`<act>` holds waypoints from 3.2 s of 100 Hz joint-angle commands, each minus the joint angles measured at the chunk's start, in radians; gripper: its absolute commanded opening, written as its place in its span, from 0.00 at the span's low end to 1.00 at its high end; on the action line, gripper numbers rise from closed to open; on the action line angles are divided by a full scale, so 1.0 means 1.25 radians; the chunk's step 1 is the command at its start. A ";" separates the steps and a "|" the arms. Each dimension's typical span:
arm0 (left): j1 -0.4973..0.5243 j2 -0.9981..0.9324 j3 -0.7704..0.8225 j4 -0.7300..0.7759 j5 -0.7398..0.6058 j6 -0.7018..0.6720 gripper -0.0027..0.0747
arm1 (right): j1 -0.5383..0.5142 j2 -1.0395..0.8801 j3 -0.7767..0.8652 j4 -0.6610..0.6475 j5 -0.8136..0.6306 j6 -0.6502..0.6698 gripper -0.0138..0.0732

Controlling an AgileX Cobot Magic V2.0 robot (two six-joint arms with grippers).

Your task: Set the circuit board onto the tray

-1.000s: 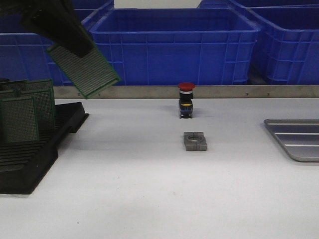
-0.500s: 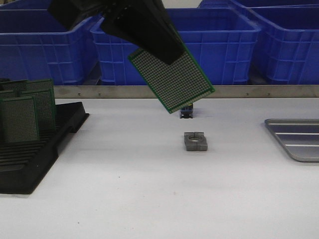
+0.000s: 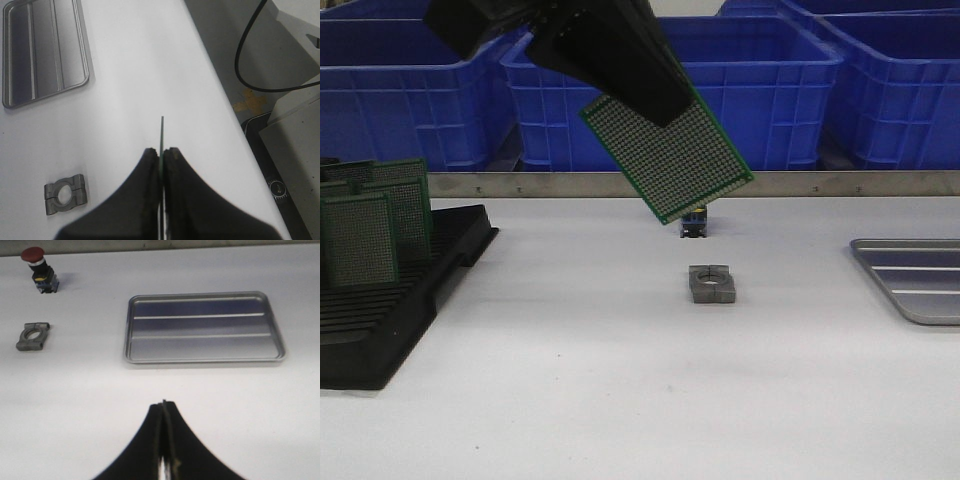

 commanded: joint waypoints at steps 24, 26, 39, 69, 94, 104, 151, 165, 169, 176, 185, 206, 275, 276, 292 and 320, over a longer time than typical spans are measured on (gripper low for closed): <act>-0.006 -0.031 -0.022 -0.053 -0.004 -0.003 0.01 | 0.170 0.149 -0.098 0.309 -0.111 -0.322 0.68; -0.006 -0.031 -0.022 -0.053 -0.004 -0.003 0.01 | 0.187 0.156 -0.101 0.324 -0.113 -0.348 0.68; -0.006 -0.031 -0.022 -0.054 -0.004 -0.003 0.01 | 0.274 0.218 -0.125 0.410 -0.121 -0.473 0.68; -0.006 -0.031 -0.022 -0.054 -0.005 -0.003 0.01 | 0.429 0.428 -0.193 0.534 -0.156 -0.801 0.68; -0.006 -0.031 -0.022 -0.055 -0.005 -0.003 0.01 | 0.479 0.582 -0.261 0.564 -0.212 -0.861 0.68; -0.006 -0.031 -0.022 -0.055 -0.005 -0.003 0.01 | 0.490 0.636 -0.294 0.567 -0.220 -0.861 0.68; -0.006 -0.031 -0.022 -0.057 -0.008 -0.003 0.01 | 0.503 0.714 -0.346 0.643 -0.244 -0.860 0.02; -0.006 -0.031 -0.022 -0.064 -0.006 -0.003 0.18 | 0.503 0.714 -0.346 0.645 -0.244 -0.860 0.03; -0.006 -0.031 -0.022 -0.064 -0.007 -0.003 0.27 | 0.503 0.714 -0.346 0.646 -0.244 -0.860 0.03; -0.004 -0.031 -0.022 -0.064 -0.013 -0.003 0.44 | 0.503 0.713 -0.346 0.646 -0.241 -0.859 0.03; 0.007 -0.035 -0.022 -0.064 -0.040 -0.003 0.60 | 0.497 0.713 -0.346 0.657 -0.220 -0.850 0.03; 0.063 -0.038 -0.022 -0.064 -0.044 -0.004 0.62 | 0.385 0.713 -0.343 0.708 -0.160 -0.850 0.03; 0.102 -0.038 -0.022 -0.064 -0.044 -0.004 0.60 | -0.119 0.980 -0.372 0.785 -0.159 -0.813 0.09; 0.102 -0.038 -0.022 -0.064 -0.044 -0.004 0.60 | -0.119 0.983 -0.374 0.785 -0.154 -0.813 0.09; 0.102 -0.038 -0.022 -0.064 -0.044 -0.004 0.60 | -0.119 1.034 -0.413 0.785 -0.143 -0.813 0.44; 0.146 -0.048 -0.022 0.030 -0.051 -0.004 0.60 | -0.120 0.999 -0.422 0.779 -0.174 -0.818 0.75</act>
